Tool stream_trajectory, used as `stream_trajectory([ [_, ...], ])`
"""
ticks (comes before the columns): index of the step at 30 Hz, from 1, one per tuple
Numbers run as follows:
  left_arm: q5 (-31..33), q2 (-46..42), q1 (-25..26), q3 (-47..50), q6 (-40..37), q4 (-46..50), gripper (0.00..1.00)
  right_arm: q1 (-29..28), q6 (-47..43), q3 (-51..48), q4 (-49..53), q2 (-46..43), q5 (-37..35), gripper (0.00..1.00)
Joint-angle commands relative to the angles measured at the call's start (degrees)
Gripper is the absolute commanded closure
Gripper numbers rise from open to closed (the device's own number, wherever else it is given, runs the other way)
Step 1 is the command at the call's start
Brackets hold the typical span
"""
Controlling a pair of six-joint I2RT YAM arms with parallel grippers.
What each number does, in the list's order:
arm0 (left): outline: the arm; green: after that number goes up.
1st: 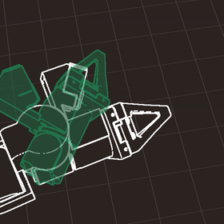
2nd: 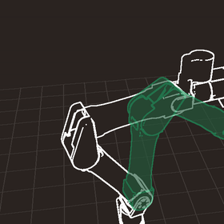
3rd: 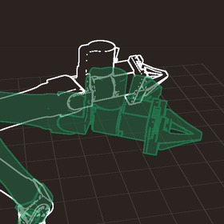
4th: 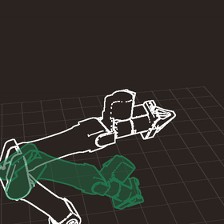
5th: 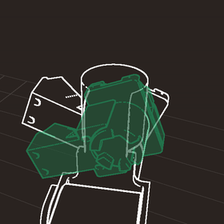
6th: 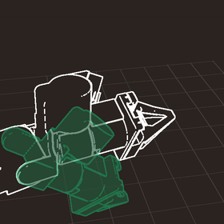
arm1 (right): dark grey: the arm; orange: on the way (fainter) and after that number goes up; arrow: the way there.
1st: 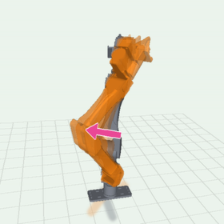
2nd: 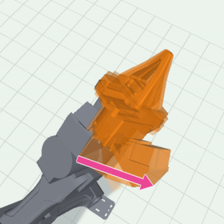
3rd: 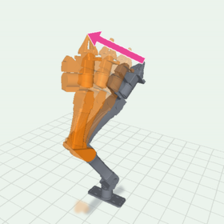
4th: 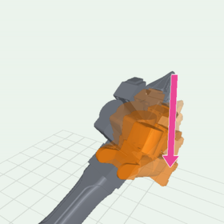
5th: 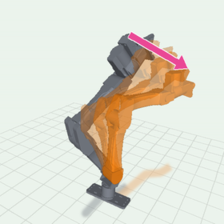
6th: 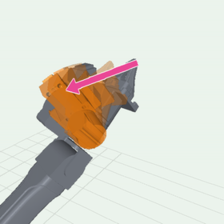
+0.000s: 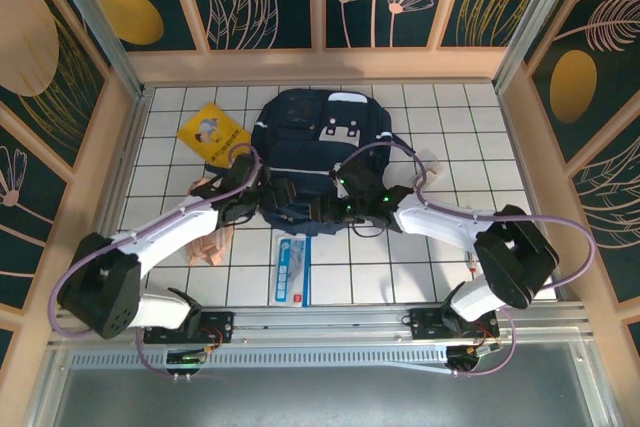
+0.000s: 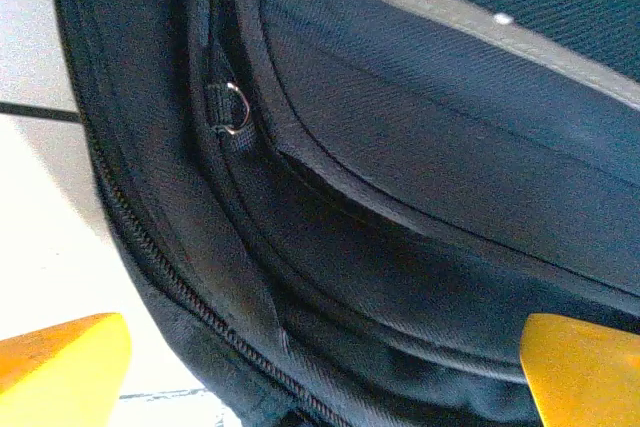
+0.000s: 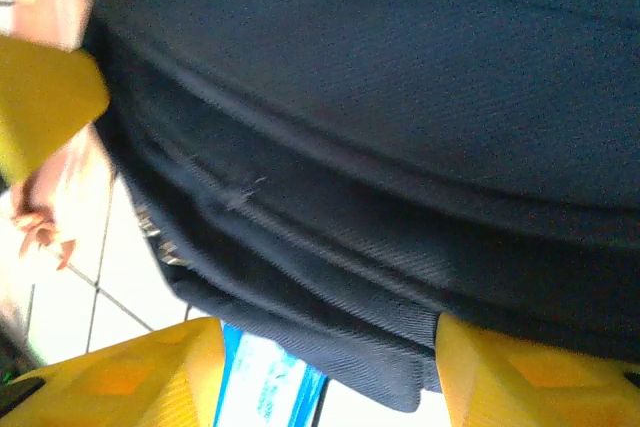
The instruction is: Pack the student bag
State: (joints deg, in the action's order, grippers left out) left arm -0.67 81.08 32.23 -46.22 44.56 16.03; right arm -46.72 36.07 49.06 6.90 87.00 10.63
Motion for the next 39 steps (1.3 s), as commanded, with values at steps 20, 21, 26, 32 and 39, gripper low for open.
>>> stream_trajectory([
  [20, -14.99, -4.08, -0.08, 0.69, 14.33, -9.41, 1.00, 8.26, -16.00, 9.75, -1.47, 0.95, 0.70, 0.44],
  [21, -14.62, -5.08, -0.06, 1.50, 15.86, -10.34, 1.00, 8.42, -16.10, 10.07, 0.04, -0.03, 1.40, 0.44],
  [26, -13.63, -8.72, -0.07, 4.43, 22.67, -13.95, 1.00, 4.54, -17.78, 5.88, 6.11, -7.32, 4.28, 0.45],
  [32, -16.06, -7.65, -0.06, 3.51, 22.89, -14.01, 1.00, 1.48, -21.81, 3.51, 8.04, -9.39, 9.19, 0.53],
  [39, -17.43, -6.90, -0.11, 2.80, 23.22, -14.35, 1.00, -1.42, -21.24, 7.88, 7.38, -2.97, 11.75, 0.61],
])
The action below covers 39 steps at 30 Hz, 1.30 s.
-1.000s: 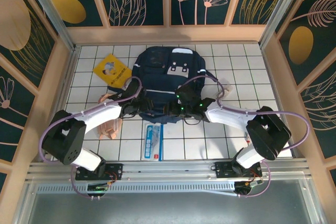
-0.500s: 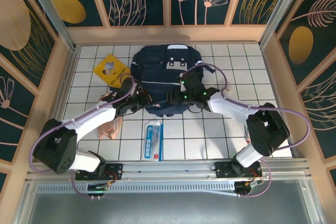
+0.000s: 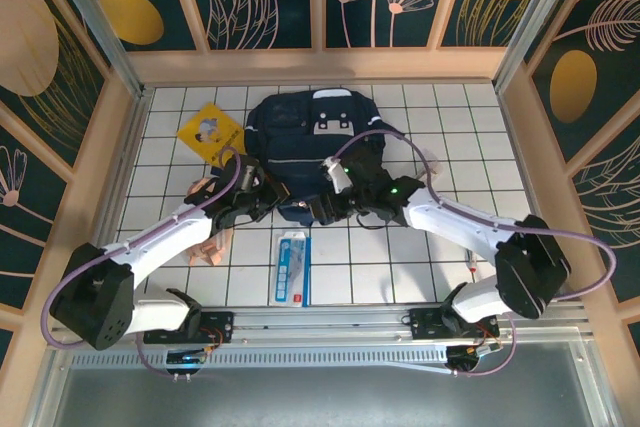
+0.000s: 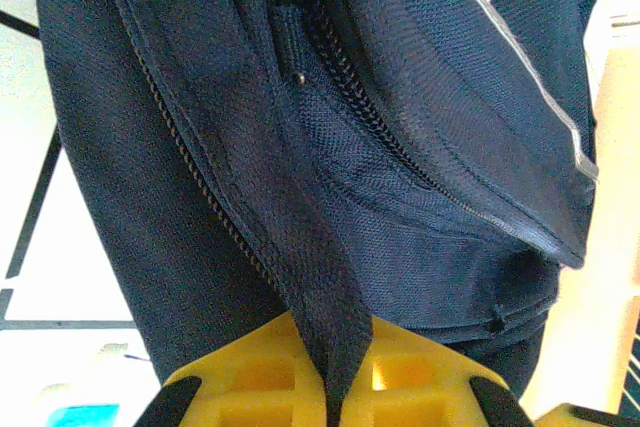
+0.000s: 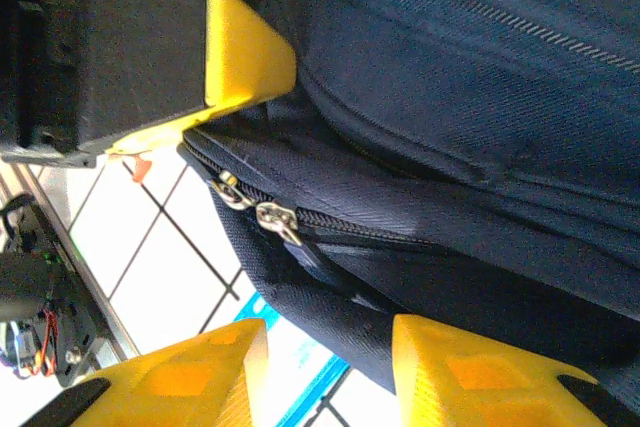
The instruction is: Pack the student bag
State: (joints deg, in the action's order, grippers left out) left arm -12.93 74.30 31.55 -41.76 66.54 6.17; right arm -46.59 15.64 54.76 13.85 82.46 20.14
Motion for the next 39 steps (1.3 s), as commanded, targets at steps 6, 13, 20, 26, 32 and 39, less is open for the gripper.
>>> stream_trajectory([
  [6, -5.24, -0.32, 0.65, -0.96, 1.59, -4.94, 1.00, -1.88, -1.16, 5.42, -0.03, 5.41, 2.73, 0.59],
  [13, -6.69, 0.58, 0.62, -1.31, 1.53, -5.55, 1.00, -2.06, -3.26, 6.33, 1.43, 7.60, 0.23, 0.56],
  [20, -6.85, 0.68, 0.63, -0.92, 2.00, -7.08, 1.00, -2.25, -3.33, 6.11, 0.78, 9.53, 1.30, 0.58],
  [26, -7.72, 0.79, 0.62, -0.60, 1.97, -8.19, 1.00, -1.91, -6.88, 6.18, -0.10, 10.54, 8.72, 0.60],
  [32, -8.10, 0.49, 0.64, -1.35, -0.58, -6.28, 1.00, -0.62, -11.50, 7.41, 1.05, 11.80, 17.03, 0.64],
  [39, -8.34, 0.23, 0.62, -0.62, -0.78, -6.48, 1.00, 2.58, -9.80, 5.96, -2.12, 10.99, 18.82, 0.71],
])
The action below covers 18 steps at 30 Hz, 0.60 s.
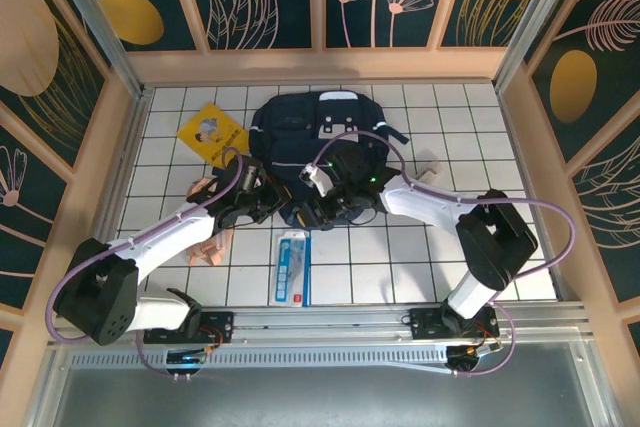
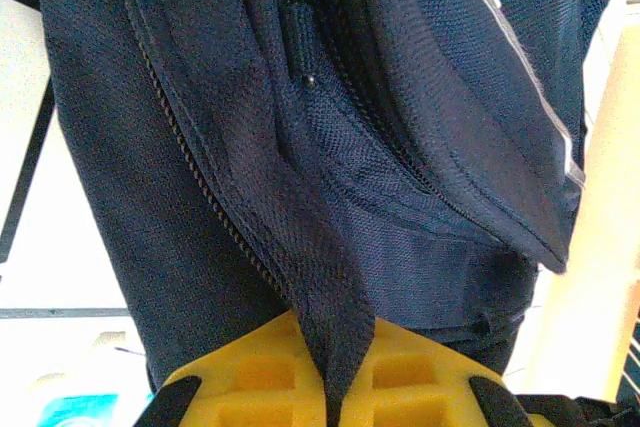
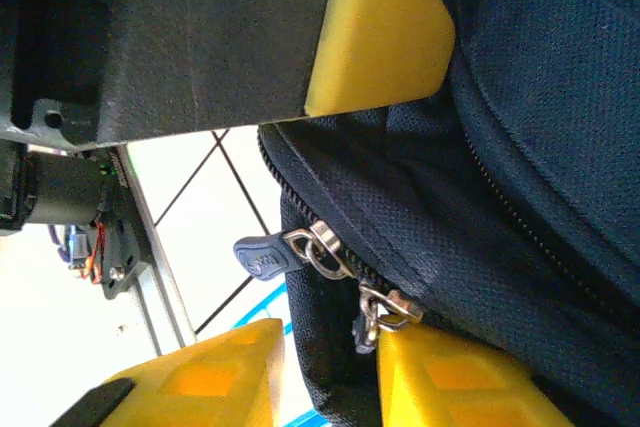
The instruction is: Pack the student bag
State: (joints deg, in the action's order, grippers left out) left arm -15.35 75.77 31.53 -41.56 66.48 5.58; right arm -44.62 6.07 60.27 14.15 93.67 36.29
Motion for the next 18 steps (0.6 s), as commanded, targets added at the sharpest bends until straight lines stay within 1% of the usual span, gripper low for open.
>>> stream_trajectory([
  [1, -5.92, -1.33, 0.64, -0.81, -0.73, -5.85, 1.00, 1.09, 0.98, 0.00, -2.98, -0.50, -0.13, 0.70],
  [3, -5.92, -1.41, 0.60, -0.82, -0.71, -5.85, 1.00, 1.40, 2.56, -0.96, -4.22, -1.08, -3.83, 0.66],
  [6, -6.23, -1.35, 0.62, -1.03, -0.92, -5.87, 1.00, 0.41, 5.06, -2.45, -6.36, -1.47, -9.08, 0.65],
  [8, -6.44, -1.33, 0.64, -1.08, -1.04, -5.76, 1.00, -1.65, 7.26, -3.26, -7.35, -2.03, -17.66, 0.66],
  [10, -6.53, -1.33, 0.60, -1.03, -1.09, -5.67, 1.00, -4.07, 10.55, -3.86, -7.24, -2.94, -30.32, 0.69],
  [11, -6.54, -1.44, 0.64, -0.91, -1.16, -5.67, 1.00, -5.13, 11.80, -4.24, -7.40, -3.58, -35.06, 0.73],
  [12, -6.44, -1.48, 0.64, -0.83, -1.10, -5.67, 1.00, -5.87, 12.79, -4.52, -7.48, -4.07, -37.73, 0.76],
  [13, -6.27, -1.57, 0.61, -0.74, -1.10, -5.67, 1.00, -6.53, 13.97, -4.87, -7.59, -4.77, -41.01, 0.83],
  [14, -5.88, -1.77, 0.59, -0.63, -1.09, -5.67, 1.00, -6.83, 14.60, -5.18, -7.84, -5.59, -42.08, 0.88],
  [16, -5.11, -2.06, 0.64, -0.45, -1.24, -5.54, 1.00, -6.86, 15.52, -5.36, -7.41, -7.06, -42.76, 0.95],
  [18, -4.07, -2.19, 0.64, -0.53, -1.92, -5.20, 1.00, -6.88, 15.33, -4.91, -5.94, -8.32, -42.63, 0.99],
])
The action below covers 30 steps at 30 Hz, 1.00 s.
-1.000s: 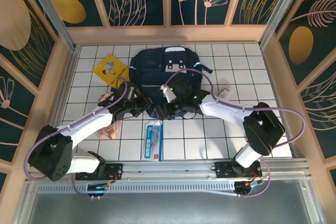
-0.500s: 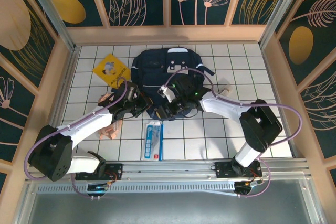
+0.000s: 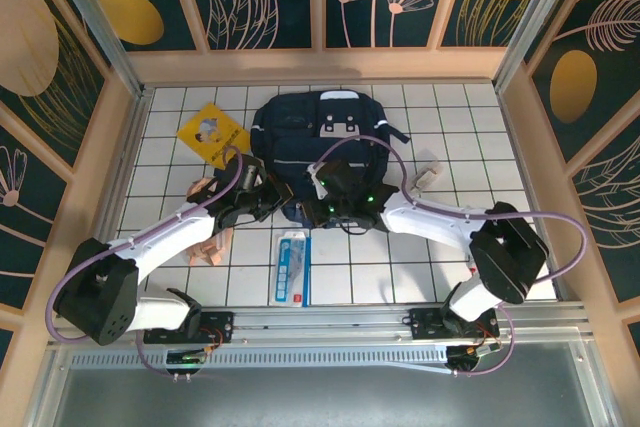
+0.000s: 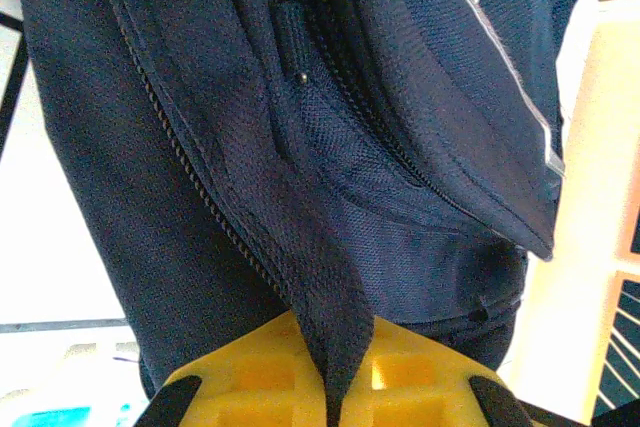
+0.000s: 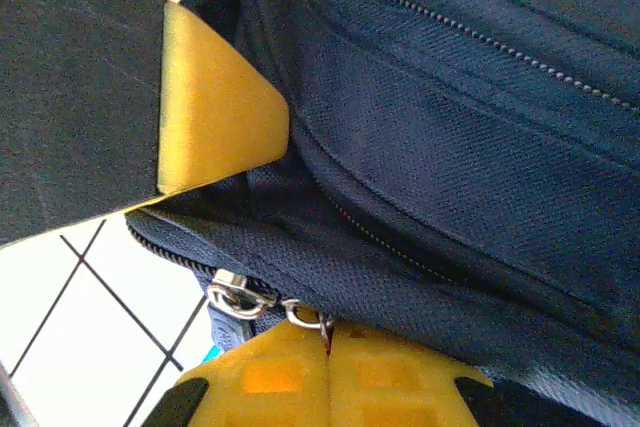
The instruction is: Pack the student bag
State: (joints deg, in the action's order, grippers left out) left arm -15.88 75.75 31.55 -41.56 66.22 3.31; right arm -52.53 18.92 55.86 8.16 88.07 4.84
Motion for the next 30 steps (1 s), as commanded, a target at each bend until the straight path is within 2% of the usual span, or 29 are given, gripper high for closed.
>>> stream_trajectory([
  [1, -2.89, -2.18, 0.61, -0.71, -2.44, -2.45, 1.00, 1.06, 1.98, -0.06, 1.46, -3.26, -11.09, 1.00],
  [4, -0.06, -1.73, 0.54, -1.80, -5.28, 0.45, 1.00, 2.46, 0.37, 0.83, 5.27, -4.00, -8.87, 1.00],
  [10, 4.11, -1.61, 0.22, -2.09, -8.22, 2.53, 1.00, 9.29, -2.56, 0.49, 10.99, -5.29, 2.69, 1.00],
  [16, 7.58, -1.83, -0.40, -2.08, -11.32, 4.92, 1.00, 16.10, -4.71, 0.22, 14.79, -7.21, 8.79, 1.00],
  [23, 7.20, -2.62, -1.40, -2.04, -14.15, 5.74, 1.00, 20.77, -10.11, -0.64, 17.28, -7.84, 5.49, 1.00],
  [26, 5.18, -2.85, -1.96, -2.42, -16.57, 5.63, 1.00, 20.81, -12.22, -1.98, 17.09, -8.22, 3.99, 1.00],
  [30, 2.25, -2.34, -3.43, -4.04, -21.25, 7.23, 1.00, 23.77, -12.62, -3.47, 16.57, -8.63, 0.56, 1.00],
])
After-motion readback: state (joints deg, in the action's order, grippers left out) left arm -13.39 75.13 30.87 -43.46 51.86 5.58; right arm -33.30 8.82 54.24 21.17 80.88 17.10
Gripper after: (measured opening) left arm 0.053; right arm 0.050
